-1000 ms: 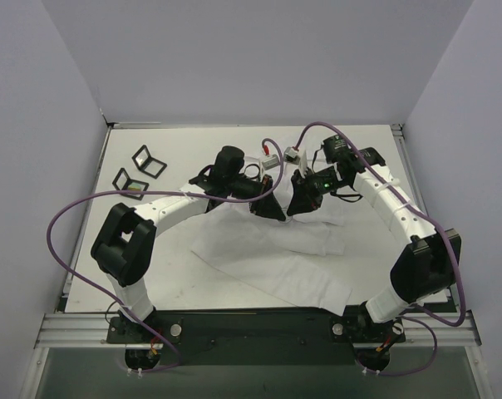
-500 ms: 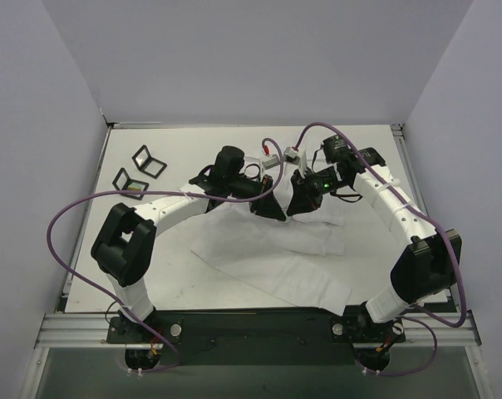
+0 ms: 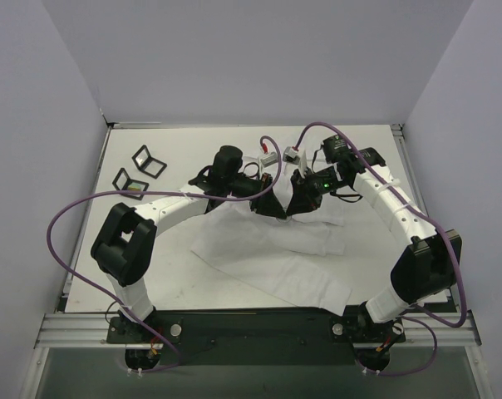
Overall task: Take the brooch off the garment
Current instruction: Close the brooch.
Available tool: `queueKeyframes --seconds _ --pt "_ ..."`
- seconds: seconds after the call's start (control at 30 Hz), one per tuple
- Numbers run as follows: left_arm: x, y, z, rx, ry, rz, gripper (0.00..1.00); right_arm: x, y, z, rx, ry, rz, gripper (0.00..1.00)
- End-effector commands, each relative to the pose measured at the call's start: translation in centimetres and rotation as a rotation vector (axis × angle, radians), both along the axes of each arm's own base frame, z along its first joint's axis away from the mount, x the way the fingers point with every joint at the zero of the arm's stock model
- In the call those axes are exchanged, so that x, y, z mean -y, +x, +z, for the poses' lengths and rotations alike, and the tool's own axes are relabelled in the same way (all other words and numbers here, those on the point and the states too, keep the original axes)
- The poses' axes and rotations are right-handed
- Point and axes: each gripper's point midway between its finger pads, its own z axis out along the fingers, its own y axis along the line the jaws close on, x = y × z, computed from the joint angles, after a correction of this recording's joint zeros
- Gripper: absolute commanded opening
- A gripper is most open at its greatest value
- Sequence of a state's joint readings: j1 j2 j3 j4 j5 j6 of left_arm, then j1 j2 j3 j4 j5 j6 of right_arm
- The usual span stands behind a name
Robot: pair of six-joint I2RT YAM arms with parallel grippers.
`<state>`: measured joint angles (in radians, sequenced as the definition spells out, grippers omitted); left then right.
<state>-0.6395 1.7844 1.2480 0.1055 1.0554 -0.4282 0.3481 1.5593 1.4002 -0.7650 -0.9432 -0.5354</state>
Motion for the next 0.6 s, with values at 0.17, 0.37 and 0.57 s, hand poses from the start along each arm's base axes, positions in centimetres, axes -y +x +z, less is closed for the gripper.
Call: queueKeyframes --seconds 0.17,0.37,0.57 --pt "0.55 0.49 2.77 0.105 -0.083 -0.011 0.23 -0.85 -1.03 1.57 0.027 0.050 0.044 0.00" --pt "0.54 0.54 2.66 0.112 -0.075 -0.006 0.18 -0.89 -1.07 1.67 0.030 0.052 0.044 0.00" --pt "0.52 0.64 2.62 0.112 -0.070 0.004 0.20 -0.90 -1.10 1.60 0.026 0.052 0.045 0.00"
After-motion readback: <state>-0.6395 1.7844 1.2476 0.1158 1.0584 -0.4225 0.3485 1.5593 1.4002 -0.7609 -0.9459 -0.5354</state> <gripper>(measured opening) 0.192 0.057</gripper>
